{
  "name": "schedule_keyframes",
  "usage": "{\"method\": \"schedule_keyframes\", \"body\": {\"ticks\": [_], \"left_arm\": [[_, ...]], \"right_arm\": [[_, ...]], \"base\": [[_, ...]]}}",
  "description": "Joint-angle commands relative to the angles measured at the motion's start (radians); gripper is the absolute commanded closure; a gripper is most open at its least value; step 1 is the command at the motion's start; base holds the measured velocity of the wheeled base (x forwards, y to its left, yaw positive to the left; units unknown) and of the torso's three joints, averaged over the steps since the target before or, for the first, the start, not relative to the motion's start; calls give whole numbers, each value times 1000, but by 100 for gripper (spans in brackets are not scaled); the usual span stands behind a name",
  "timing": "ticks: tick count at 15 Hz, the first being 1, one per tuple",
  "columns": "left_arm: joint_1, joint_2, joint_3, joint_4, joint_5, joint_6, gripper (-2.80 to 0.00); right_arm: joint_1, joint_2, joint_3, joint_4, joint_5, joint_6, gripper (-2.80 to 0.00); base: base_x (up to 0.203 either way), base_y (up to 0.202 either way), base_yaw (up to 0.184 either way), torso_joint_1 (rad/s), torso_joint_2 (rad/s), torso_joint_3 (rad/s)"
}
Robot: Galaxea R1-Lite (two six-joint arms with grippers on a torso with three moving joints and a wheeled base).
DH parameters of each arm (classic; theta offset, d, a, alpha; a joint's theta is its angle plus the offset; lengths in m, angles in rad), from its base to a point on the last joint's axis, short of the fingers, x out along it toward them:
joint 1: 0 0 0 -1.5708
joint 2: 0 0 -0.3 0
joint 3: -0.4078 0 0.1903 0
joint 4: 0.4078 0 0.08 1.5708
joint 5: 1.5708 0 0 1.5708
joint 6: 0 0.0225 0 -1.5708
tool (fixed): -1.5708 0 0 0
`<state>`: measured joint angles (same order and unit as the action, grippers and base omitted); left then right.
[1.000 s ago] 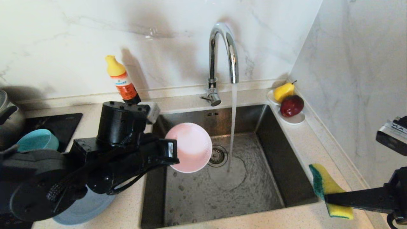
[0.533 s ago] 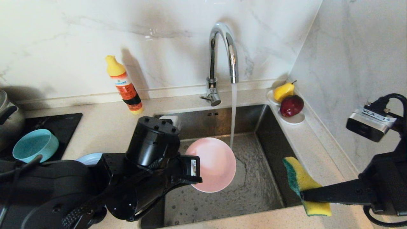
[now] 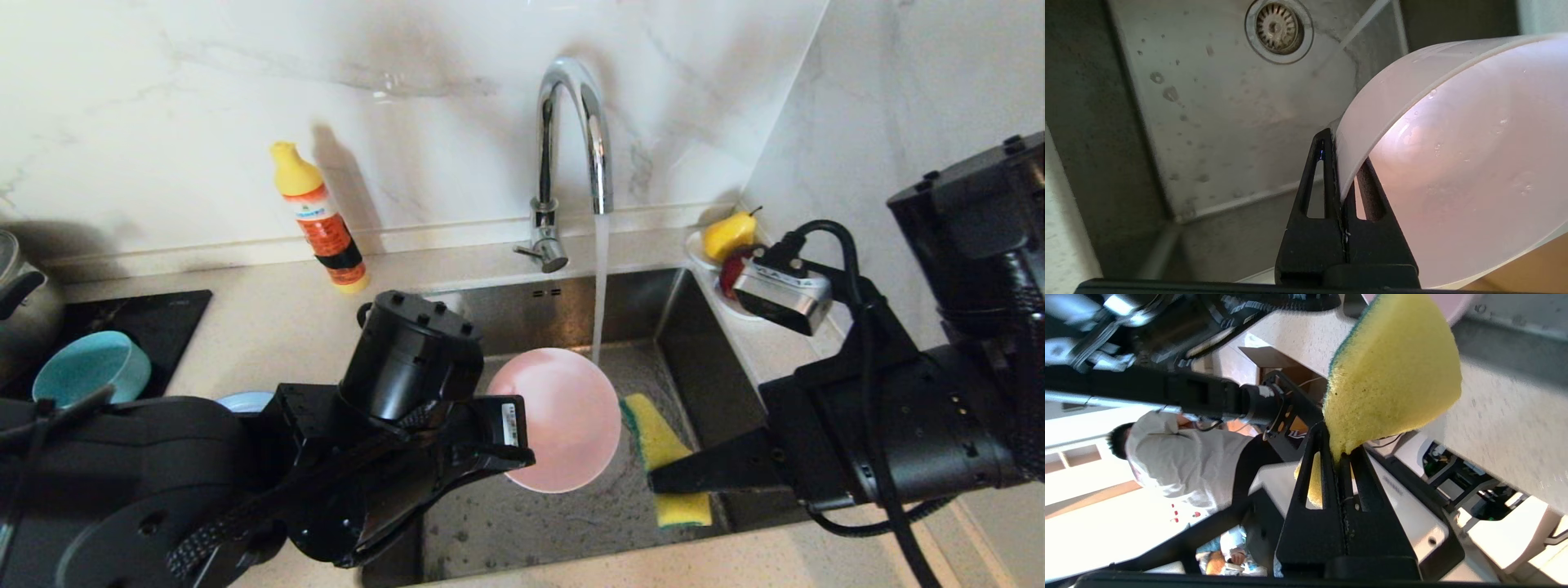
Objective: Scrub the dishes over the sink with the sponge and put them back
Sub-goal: Wipe the bowl
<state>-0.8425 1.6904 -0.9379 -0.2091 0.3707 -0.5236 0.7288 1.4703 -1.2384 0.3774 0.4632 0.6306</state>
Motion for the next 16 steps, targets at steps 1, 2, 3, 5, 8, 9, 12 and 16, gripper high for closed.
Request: {"method": "schedule_keyframes", "body": {"ticks": [1, 2, 3, 5, 8, 9, 12, 16], "left_arm": [[2, -5, -10, -3, 7, -29, 0], [3, -6, -12, -4, 8, -37, 0], [3, -12, -12, -9, 8, -39, 0], [3, -21, -4, -29, 7, -41, 0], [3, -29, 5, -42, 7, -43, 0], [4, -33, 5, -42, 8, -47, 0], [3, -47, 7, -42, 7, -49, 0], [3, -58, 26, -42, 7, -46, 0]], "right_arm": [[26, 109, -61, 3, -4, 3, 0], [30, 139, -89, 4, -5, 3, 0], [36, 167, -121, 5, -6, 3, 0], [46, 214, -170, 6, -7, 3, 0], [45, 269, -244, 34, -8, 4, 0], [42, 278, -259, 37, -16, 3, 0], [31, 300, -296, 40, -59, 4, 0], [14, 325, -303, 36, -60, 4, 0]], "base": [[0, 0, 0, 0, 0, 0], [0, 0, 0, 0, 0, 0], [0, 0, 0, 0, 0, 0], [0, 0, 0, 0, 0, 0], [0, 0, 0, 0, 0, 0], [0, 0, 0, 0, 0, 0], [0, 0, 0, 0, 0, 0], [0, 0, 0, 0, 0, 0]]}}
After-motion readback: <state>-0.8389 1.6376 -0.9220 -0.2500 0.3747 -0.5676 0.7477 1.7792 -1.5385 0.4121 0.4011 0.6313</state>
